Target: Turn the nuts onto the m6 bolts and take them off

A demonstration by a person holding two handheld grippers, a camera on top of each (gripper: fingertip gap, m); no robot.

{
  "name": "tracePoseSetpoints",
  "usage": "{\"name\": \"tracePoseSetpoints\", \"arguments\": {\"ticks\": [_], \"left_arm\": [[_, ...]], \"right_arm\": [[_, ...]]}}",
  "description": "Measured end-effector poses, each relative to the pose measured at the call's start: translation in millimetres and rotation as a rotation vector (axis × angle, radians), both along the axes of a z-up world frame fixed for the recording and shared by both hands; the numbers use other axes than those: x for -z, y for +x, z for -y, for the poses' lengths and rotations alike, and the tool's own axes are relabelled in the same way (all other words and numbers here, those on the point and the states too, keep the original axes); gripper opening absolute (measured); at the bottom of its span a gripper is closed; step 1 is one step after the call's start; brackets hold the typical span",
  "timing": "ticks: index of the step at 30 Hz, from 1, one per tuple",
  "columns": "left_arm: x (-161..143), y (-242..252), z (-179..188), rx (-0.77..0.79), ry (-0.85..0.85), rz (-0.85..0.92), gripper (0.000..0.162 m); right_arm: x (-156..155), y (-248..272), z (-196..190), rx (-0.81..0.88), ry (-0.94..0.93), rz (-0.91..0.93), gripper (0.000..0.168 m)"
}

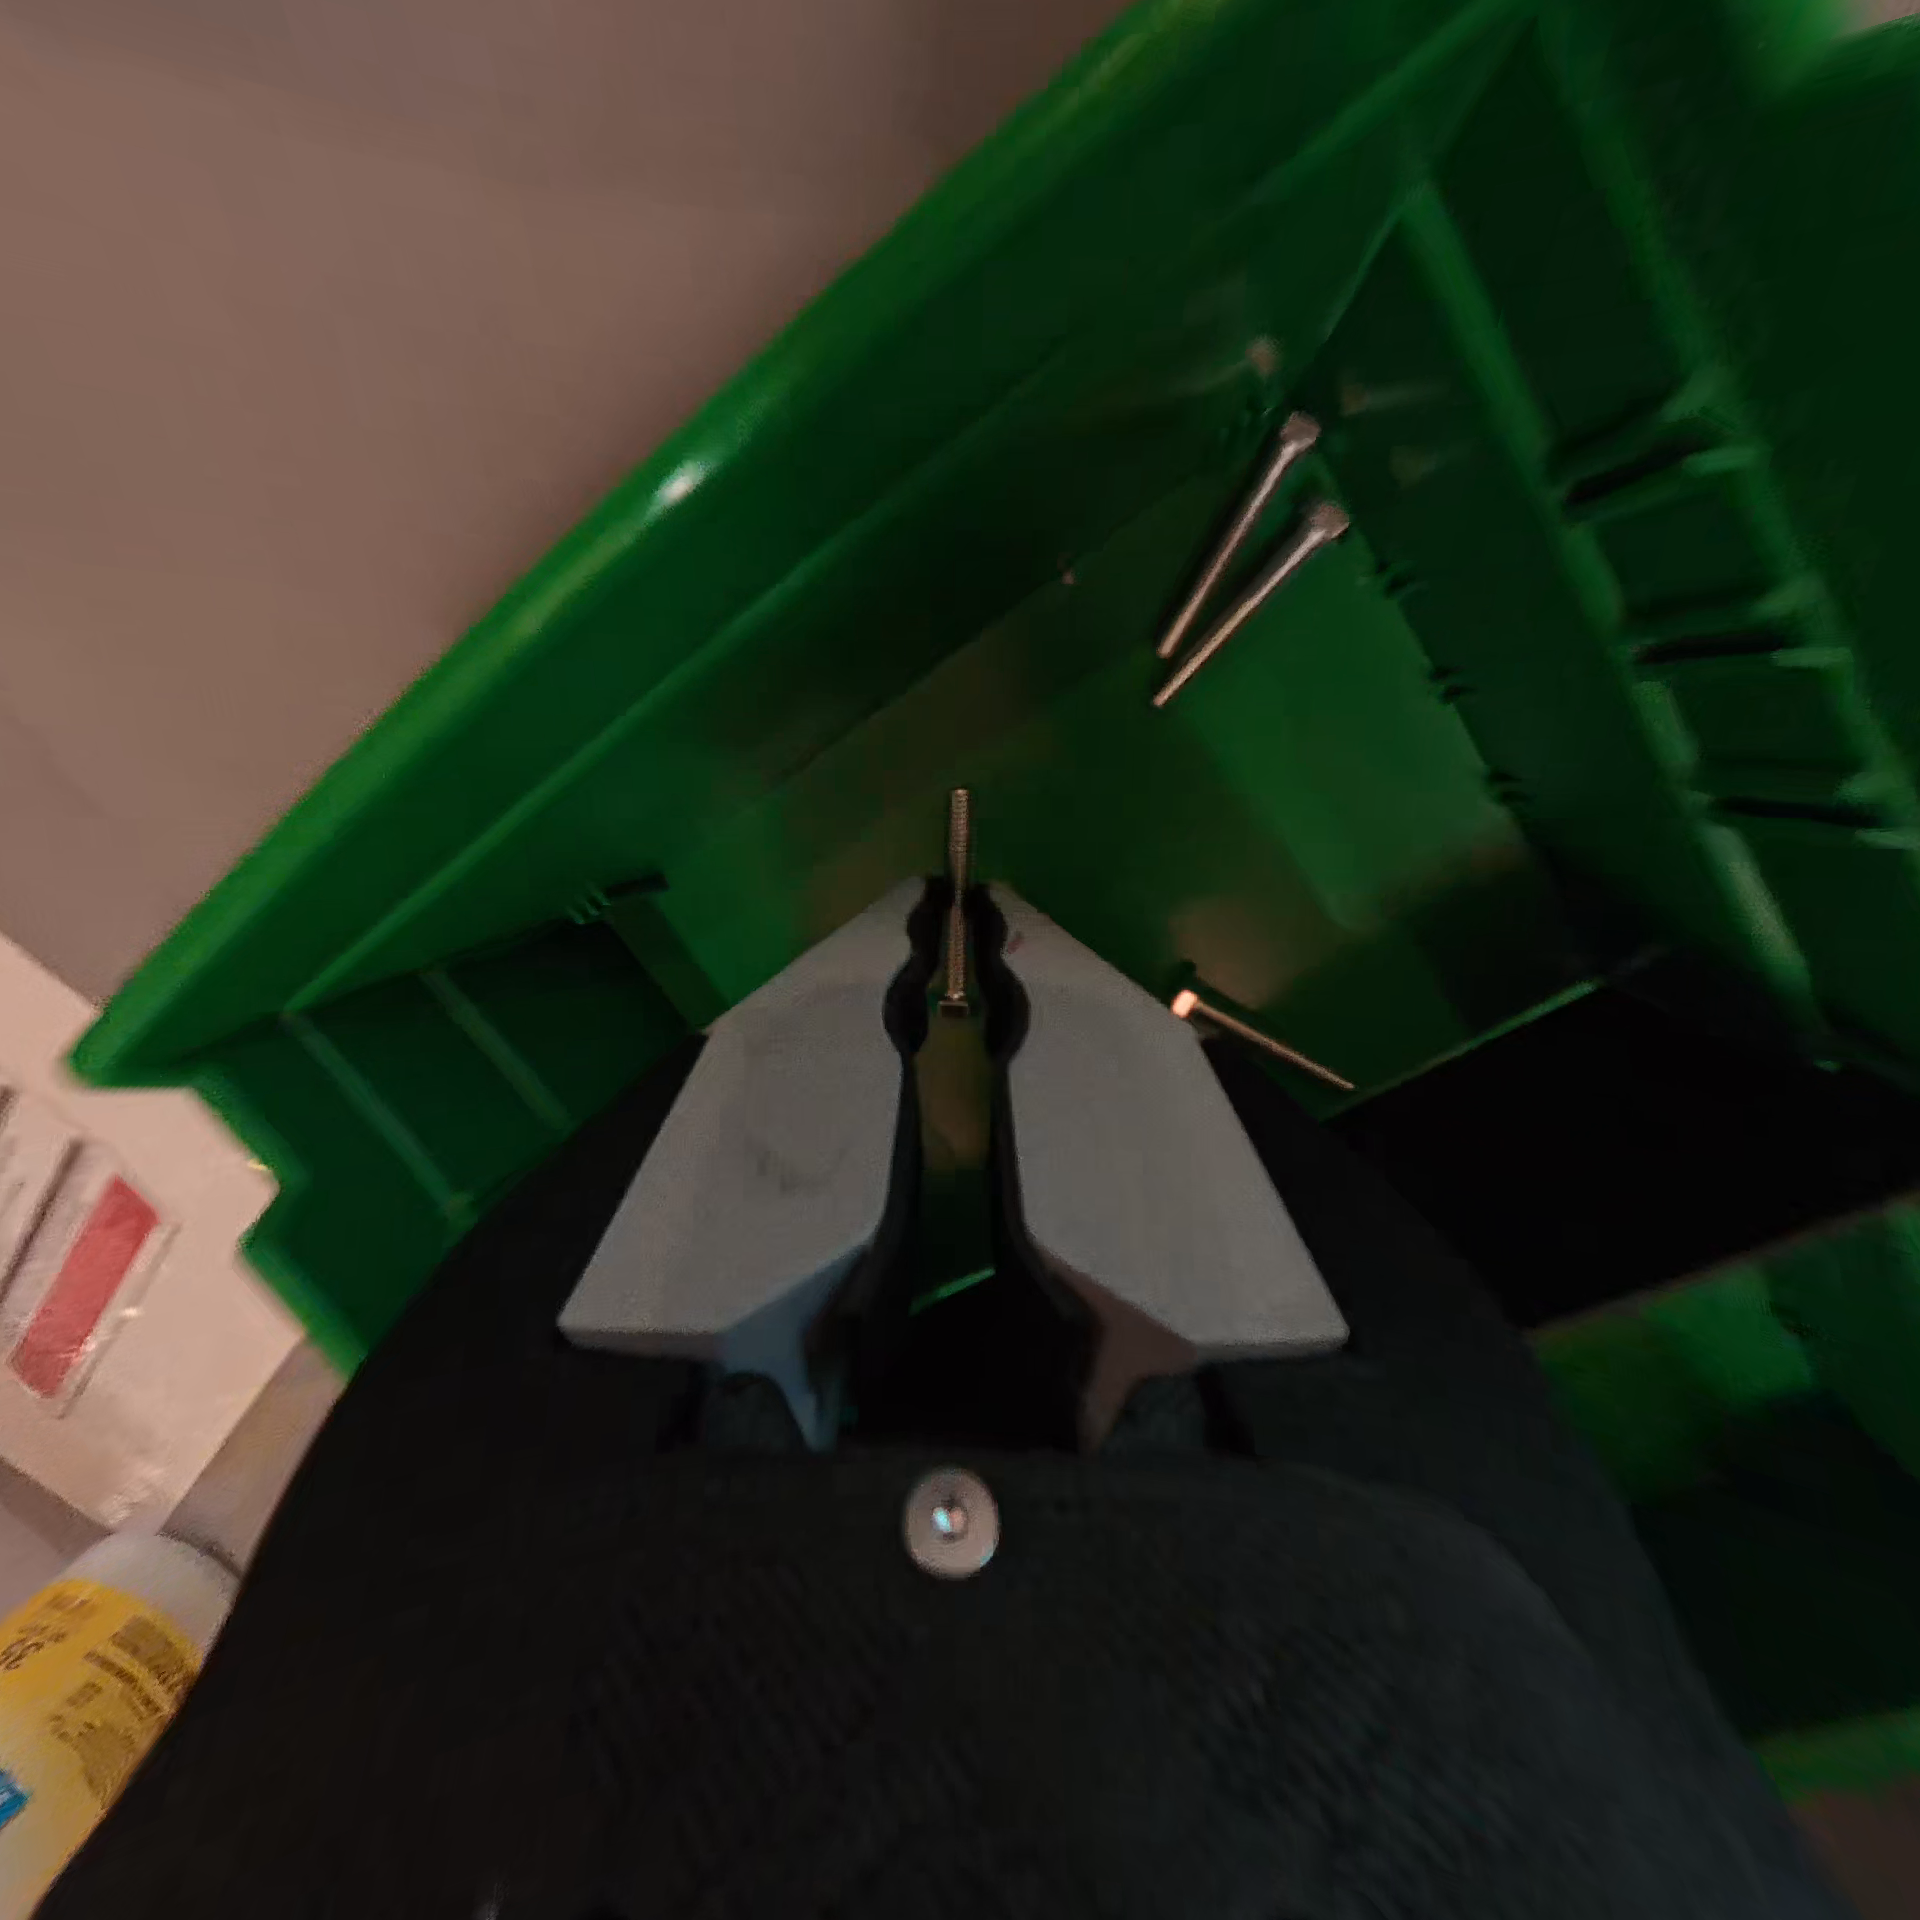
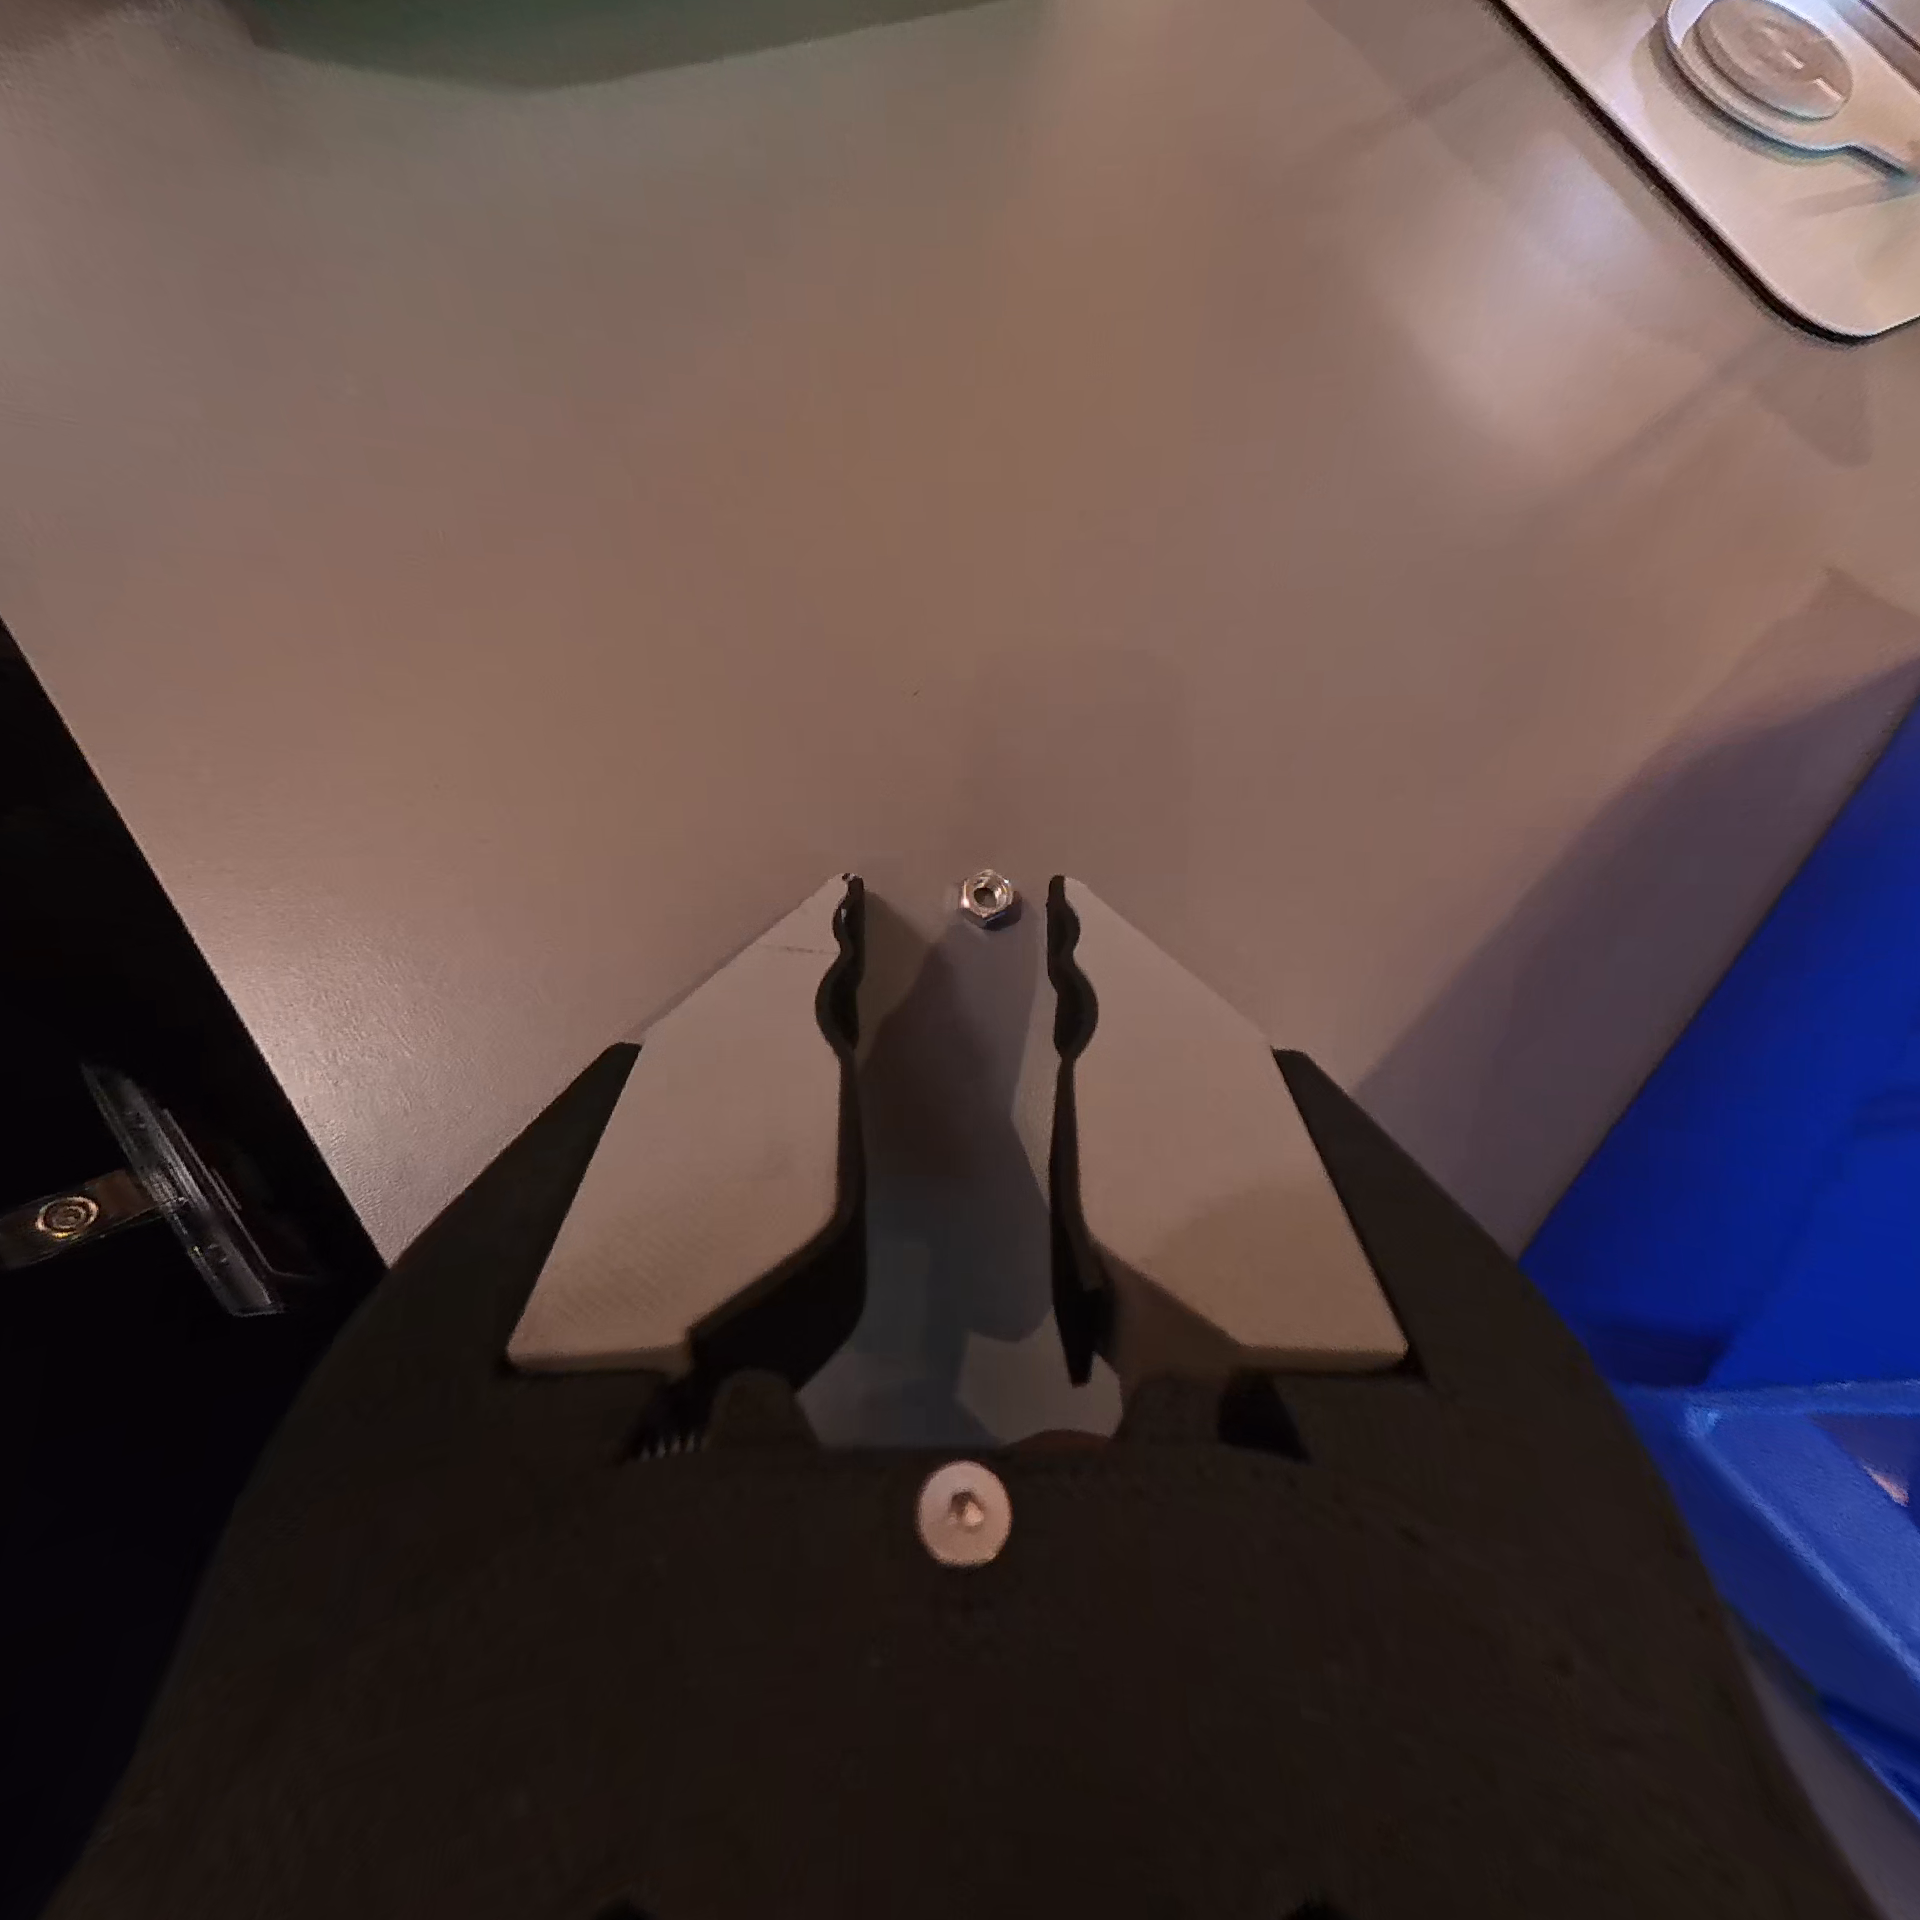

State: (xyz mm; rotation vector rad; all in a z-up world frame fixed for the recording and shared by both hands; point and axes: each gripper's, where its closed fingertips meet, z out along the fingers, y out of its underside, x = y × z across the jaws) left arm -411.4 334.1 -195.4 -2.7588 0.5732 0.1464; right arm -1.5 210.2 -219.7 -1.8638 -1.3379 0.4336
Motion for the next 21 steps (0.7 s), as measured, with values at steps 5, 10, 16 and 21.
{"name": "tracePoseSetpoints", "arguments": {"ticks": [5,10,16,21], "left_arm": [[-102.0,47.8,6.8,0.123,0.406,0.056,0.003],[-185.1,186.2,78.8,0.386,0.769,0.497,0.003],[-148.5,319.6,133.2,0.59,0.879,0.868,0.003],[-103.7,360.5,128.2,0.645,0.805,1.035,0.003]], "right_arm": [[-10.5,0.7,0.0,0.0,-0.007,-0.075,0.032],[-32.2,-2.3,3.1,-0.021,-0.004,-0.159,0.033],[-110.3,-27.6,10.2,-0.136,-0.041,-0.373,0.034],[-144.4,-52.7,0.2,-0.282,-0.181,-0.523,0.028]]}}
